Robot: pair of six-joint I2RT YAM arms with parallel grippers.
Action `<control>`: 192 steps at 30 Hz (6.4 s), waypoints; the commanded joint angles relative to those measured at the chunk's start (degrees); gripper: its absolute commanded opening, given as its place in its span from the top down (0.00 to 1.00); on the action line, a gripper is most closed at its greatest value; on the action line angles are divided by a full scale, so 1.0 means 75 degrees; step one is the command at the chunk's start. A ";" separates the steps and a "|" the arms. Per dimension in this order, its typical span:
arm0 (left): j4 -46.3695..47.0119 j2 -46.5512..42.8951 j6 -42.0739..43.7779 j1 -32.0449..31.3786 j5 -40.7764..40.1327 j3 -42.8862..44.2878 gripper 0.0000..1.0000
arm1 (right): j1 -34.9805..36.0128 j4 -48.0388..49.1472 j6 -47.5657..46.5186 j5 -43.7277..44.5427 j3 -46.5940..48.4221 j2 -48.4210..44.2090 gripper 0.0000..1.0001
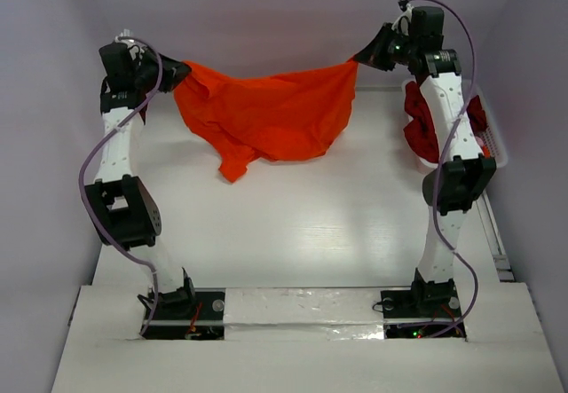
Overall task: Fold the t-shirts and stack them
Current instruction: Flatten out the tshirt
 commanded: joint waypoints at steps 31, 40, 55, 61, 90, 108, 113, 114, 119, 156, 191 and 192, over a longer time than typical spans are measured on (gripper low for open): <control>0.2110 -0.5785 0.0136 -0.0134 0.0748 -0.0314 1.00 | 0.0000 0.2946 0.0194 -0.0118 -0.5083 -0.7967 1.00; 0.1642 -0.6584 0.0229 -0.0134 0.0244 -0.0302 1.00 | 0.0000 0.3463 0.0546 0.0069 -0.5953 -0.9305 1.00; 0.1453 -0.3726 0.0347 0.0029 -0.0987 -0.0374 1.00 | 0.0000 0.2689 0.0183 0.0620 -0.4056 -0.5945 1.00; 0.1617 -0.2343 0.0089 0.0030 -0.0858 0.0598 1.00 | -0.0070 0.2197 0.0206 0.0539 -0.1865 -0.3870 1.00; 0.0800 -0.7391 0.0276 0.0030 -0.0447 -0.1626 1.00 | -0.0070 0.3041 0.0487 0.0468 -0.6408 -0.9643 1.00; -0.0271 -0.6972 0.0745 -0.0251 -0.1818 -0.1919 1.00 | -0.0070 0.3192 0.0629 0.0808 -0.7393 -0.9881 1.00; 0.0117 -0.5835 0.0687 -0.0251 -0.2018 -0.2188 1.00 | -0.0070 0.3543 0.0581 0.0867 -0.7394 -0.8360 1.00; 0.0350 -0.5416 0.0687 -0.0251 -0.2064 -0.2212 1.00 | -0.0070 0.3626 0.0558 0.0890 -0.7336 -0.8136 1.00; 0.0796 -0.3857 0.0745 -0.0251 -0.2170 -0.2061 1.00 | -0.0070 0.3767 0.0441 0.1042 -0.6774 -0.6509 1.00; 0.2908 -0.7129 -0.0016 -0.0603 0.0208 -0.3231 1.00 | -0.0070 0.4330 0.0640 0.0339 -0.8025 -1.0107 1.00; -0.0620 -1.0662 0.0335 -0.1048 -0.0752 -0.0806 1.00 | -0.0070 0.1552 0.0803 0.0797 -0.8343 -1.5141 1.00; -0.0632 -1.0754 0.0312 -0.1048 -0.0776 -0.0887 1.00 | -0.0070 0.1564 0.0850 0.0738 -0.8320 -1.5176 1.00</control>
